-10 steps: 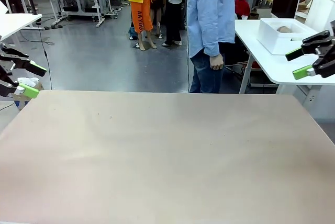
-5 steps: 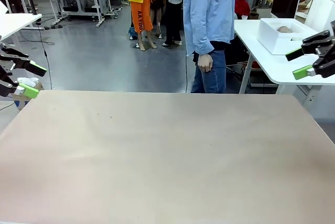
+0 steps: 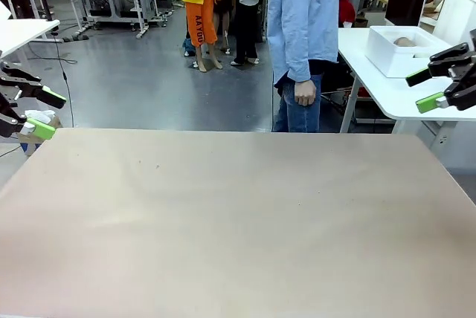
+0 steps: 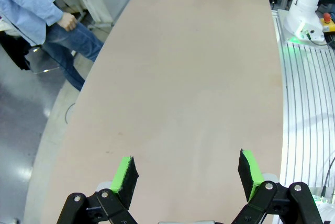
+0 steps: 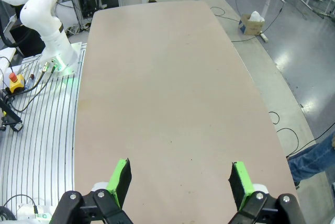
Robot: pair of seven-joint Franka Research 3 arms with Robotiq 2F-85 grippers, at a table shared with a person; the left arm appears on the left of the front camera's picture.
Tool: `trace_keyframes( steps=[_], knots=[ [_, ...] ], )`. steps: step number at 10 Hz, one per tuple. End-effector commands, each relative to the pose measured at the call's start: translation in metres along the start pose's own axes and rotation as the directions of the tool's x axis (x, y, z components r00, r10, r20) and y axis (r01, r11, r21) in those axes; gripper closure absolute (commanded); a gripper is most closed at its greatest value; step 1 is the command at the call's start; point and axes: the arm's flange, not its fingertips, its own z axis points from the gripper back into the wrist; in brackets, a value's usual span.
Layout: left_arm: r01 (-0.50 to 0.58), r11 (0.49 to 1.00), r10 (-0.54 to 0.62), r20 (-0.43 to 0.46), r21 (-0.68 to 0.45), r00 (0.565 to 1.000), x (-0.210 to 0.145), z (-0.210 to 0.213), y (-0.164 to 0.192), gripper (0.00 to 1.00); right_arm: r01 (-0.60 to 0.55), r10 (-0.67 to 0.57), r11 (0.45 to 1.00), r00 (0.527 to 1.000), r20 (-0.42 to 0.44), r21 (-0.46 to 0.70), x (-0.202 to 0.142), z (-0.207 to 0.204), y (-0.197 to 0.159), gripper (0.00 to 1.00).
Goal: Stack the cups and store them in the basket.
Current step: Place the stack of Reusable plastic cups into the Pantry Basket.
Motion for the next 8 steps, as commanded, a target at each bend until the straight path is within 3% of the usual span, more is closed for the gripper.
trace_keyframes(
  steps=[1,8],
  knots=[
    [-0.007,1.000,0.007,0.007,0.003,1.000,0.0020,-0.0006,-0.0006,0.00,-0.005,0.005,1.000,1.000,0.028,0.000,0.0030,0.0003,-0.0020,0.00],
    [-0.007,1.000,0.007,0.007,0.003,1.000,0.0020,-0.0006,-0.0006,0.00,-0.005,0.005,1.000,1.000,0.028,0.000,0.0030,0.0003,-0.0020,0.00]
  ],
)
